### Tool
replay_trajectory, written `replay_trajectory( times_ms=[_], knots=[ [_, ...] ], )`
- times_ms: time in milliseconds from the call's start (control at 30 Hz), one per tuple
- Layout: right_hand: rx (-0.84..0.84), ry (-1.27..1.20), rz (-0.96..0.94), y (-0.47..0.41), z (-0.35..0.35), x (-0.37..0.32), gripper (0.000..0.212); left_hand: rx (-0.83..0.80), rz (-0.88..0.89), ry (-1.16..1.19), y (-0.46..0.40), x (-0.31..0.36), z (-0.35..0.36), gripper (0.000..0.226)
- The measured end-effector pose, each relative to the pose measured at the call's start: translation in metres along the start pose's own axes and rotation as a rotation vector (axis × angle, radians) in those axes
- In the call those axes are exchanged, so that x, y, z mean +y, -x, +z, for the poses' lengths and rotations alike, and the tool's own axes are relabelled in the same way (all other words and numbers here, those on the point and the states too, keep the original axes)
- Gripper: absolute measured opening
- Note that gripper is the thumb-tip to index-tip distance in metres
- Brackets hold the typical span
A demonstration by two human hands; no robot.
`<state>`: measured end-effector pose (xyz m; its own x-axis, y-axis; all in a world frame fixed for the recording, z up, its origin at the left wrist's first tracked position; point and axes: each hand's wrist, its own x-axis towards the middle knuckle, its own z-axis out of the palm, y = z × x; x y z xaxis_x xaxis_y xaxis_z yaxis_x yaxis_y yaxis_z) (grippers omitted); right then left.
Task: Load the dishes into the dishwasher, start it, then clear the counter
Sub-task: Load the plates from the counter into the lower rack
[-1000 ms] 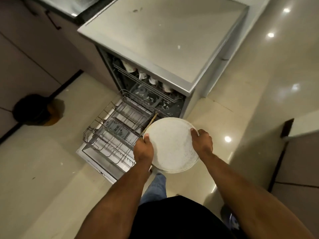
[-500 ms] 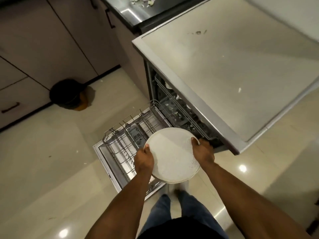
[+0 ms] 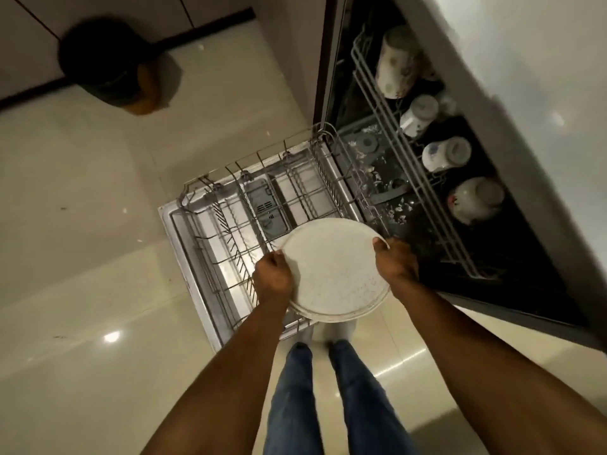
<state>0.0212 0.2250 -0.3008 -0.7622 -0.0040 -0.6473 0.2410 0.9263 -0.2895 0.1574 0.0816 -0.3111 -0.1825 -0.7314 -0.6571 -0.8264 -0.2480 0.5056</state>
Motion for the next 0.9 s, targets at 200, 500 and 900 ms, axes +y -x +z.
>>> replay_trajectory(
  times_ms=[200, 500, 900],
  knots=[
    [-0.045, 0.074, 0.028, -0.061, 0.031, 0.003, 0.036, -0.054, 0.006, -0.091, -0.064, -0.012, 0.032, 0.031],
    [-0.049, 0.089, 0.103, -0.128, 0.036, 0.000, 0.036, -0.189, 0.024, -0.148, -0.108, 0.001, 0.074, 0.029],
    [0.004, 0.019, 0.200, -0.167, 0.045, -0.011, 0.044, -0.304, -0.112, -0.168, -0.150, -0.006, 0.117, 0.031]
  ],
)
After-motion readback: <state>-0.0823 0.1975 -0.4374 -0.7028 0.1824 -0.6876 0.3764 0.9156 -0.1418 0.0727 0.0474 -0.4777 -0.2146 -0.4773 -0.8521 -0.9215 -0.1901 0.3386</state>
